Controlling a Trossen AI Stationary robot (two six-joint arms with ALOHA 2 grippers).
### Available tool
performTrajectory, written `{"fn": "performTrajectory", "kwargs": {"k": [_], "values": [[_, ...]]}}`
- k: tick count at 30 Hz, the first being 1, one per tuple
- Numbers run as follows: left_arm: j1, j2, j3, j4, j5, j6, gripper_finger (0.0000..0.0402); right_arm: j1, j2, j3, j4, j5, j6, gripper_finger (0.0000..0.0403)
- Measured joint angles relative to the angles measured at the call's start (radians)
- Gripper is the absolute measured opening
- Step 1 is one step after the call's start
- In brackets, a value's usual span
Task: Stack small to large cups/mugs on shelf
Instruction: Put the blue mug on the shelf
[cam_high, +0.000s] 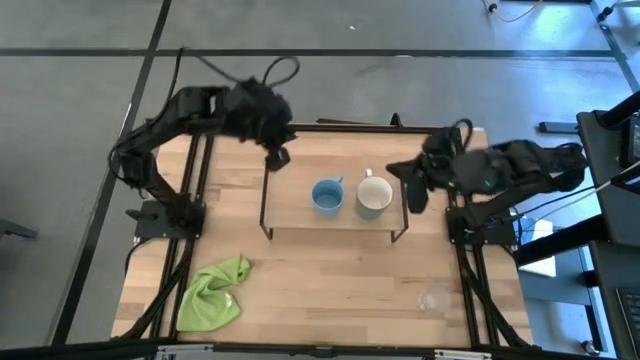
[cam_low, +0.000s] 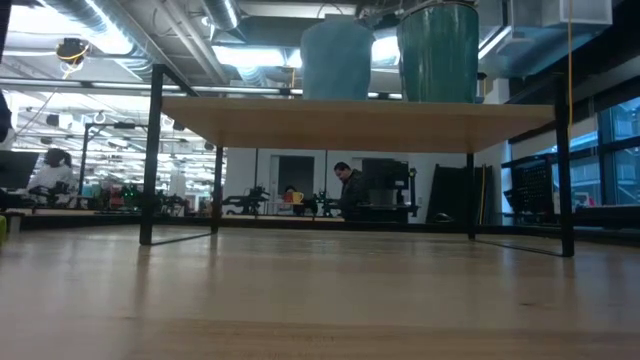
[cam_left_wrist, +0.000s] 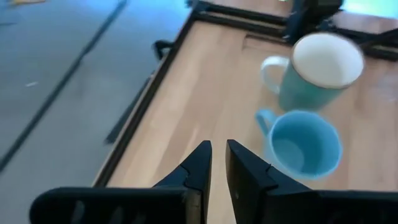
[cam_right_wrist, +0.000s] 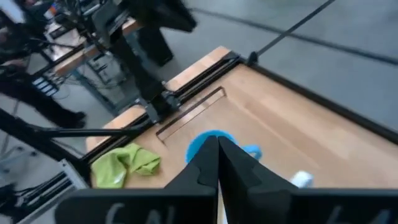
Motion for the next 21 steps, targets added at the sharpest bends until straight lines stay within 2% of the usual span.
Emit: {"fn": "performTrajectory", "kwargs": {"k": [4, 6, 8, 10, 14, 19, 21], "values": [[0.123, 0.014, 0.001, 0.021, 0.136, 0.056, 0.0042, -0.148, 0.027, 0.000, 0.011, -0.197, -0.017, 0.0004], [0.196, 0.019, -0.009, 0.021, 0.255, 0.067, 0.0042, -0.232, 0.046, 0.000, -0.026, -0.297, -0.006, 0.0004], [0.258, 0.018, -0.051, 0.080, 0.380, 0.103, 0.0042, -0.314, 0.065, 0.000, -0.046, -0.370, -0.020, 0.0004], [0.303, 0.018, -0.104, 0.124, 0.460, 0.107, 0.0042, -0.390, 0.083, 0.000, -0.039, -0.453, -0.043, 0.0004], [0.393, 0.016, -0.203, 0.194, 0.558, 0.117, 0.0042, -0.534, 0.117, 0.000, 0.000, -0.634, -0.085, 0.0004], [0.473, 0.018, -0.339, 0.361, 0.764, 0.077, 0.0042, -0.697, 0.185, 0.000, -0.012, -0.843, -0.113, 0.0004], [0.501, 0.016, -0.385, 0.427, 0.796, 0.051, 0.0042, -0.749, 0.213, 0.000, -0.019, -0.911, -0.131, 0.0004]]}}
